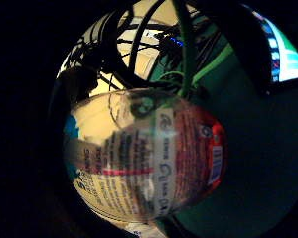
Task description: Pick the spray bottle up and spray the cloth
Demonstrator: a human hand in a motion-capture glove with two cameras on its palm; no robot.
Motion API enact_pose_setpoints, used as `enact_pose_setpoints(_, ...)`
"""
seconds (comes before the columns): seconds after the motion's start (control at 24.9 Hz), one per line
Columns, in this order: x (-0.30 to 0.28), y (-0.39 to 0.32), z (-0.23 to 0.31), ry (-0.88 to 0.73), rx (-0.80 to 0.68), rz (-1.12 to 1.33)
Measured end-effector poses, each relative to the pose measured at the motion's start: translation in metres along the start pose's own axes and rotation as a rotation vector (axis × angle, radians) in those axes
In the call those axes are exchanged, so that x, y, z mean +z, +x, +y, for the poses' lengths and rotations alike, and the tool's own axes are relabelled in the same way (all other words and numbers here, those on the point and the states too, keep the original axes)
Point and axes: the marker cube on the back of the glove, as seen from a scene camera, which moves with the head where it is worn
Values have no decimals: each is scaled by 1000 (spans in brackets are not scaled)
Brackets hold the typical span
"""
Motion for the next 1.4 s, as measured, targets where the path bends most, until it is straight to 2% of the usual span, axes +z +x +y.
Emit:
enact_pose_setpoints(0.56,19,-5,-11,180,3,74)
enact_pose_setpoints(0.84,17,-11,12,130,-137,112)
enact_pose_setpoints(1.0,18,-61,21,-3,-248,136)
enact_pose_setpoints(1.4,25,-255,46,-240,-470,63)
